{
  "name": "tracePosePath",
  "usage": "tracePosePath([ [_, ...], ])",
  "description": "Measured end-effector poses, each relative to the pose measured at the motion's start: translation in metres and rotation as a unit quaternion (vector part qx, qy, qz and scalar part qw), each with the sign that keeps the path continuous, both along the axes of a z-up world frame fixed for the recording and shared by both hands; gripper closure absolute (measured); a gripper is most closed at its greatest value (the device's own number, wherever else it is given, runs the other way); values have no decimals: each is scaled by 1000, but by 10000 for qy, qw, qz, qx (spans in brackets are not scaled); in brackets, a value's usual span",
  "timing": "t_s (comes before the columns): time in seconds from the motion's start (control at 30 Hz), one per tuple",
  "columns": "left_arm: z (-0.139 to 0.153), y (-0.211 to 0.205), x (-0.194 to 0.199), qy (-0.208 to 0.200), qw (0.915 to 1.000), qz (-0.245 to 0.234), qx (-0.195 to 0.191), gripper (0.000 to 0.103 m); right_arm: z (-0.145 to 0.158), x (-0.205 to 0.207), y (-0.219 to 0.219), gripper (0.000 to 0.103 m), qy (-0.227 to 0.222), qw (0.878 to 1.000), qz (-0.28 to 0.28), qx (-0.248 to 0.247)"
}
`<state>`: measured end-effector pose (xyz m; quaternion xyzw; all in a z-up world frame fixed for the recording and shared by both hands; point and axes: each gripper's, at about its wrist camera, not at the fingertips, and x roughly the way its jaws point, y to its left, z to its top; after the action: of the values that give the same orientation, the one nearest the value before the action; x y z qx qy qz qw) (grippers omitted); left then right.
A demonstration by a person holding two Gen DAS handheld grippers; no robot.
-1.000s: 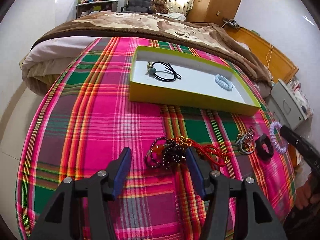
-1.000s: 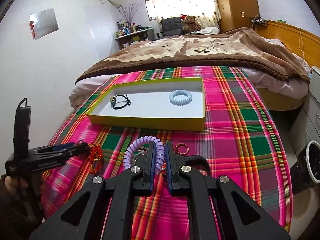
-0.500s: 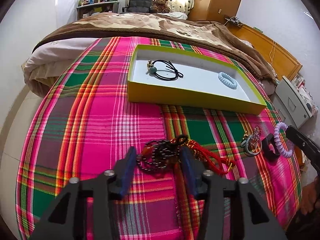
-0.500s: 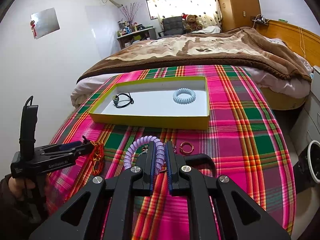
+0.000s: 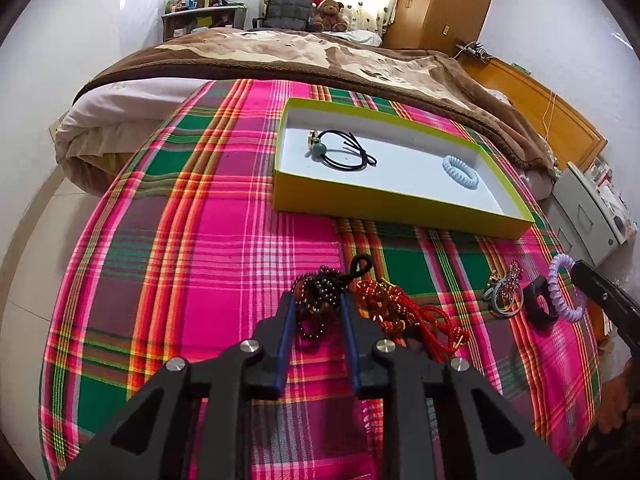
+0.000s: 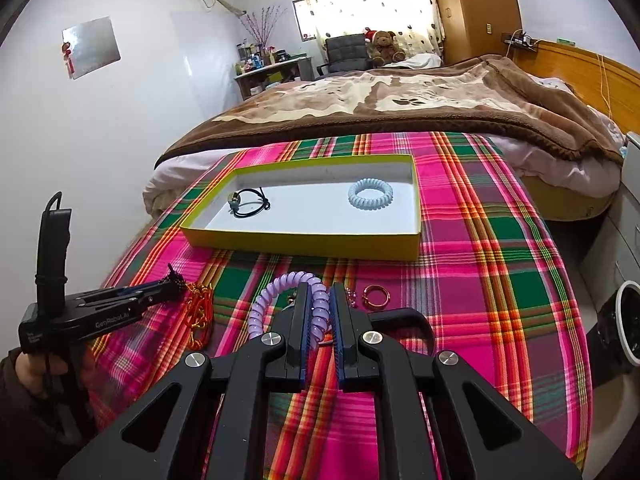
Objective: Organize jewelry
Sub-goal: 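Carry the lilac hair tie and beaded bracelet into the tray with both grippers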
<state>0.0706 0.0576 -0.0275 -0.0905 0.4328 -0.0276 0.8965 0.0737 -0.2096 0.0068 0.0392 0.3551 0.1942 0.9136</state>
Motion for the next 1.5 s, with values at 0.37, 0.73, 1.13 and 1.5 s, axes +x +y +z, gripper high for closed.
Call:
tracePosePath([
  [0.37, 8, 0, -2, -131, 9998, -52, 104, 94, 1, 0, 1, 93, -45, 10000, -33, 38],
  [0.73, -6, -1, 16, 64, 9999, 111, -42, 48, 1, 0, 2, 93, -14, 10000, -15, 30],
  [1.13, -1, -9, 16, 7, 9993, -109, 345, 80, 5, 4, 4, 93, -52, 10000, -2, 30],
  [1.5, 34, -1, 29, -423, 9989, -97, 203, 80, 16, 29, 7, 93, -143, 9998, -67, 107],
])
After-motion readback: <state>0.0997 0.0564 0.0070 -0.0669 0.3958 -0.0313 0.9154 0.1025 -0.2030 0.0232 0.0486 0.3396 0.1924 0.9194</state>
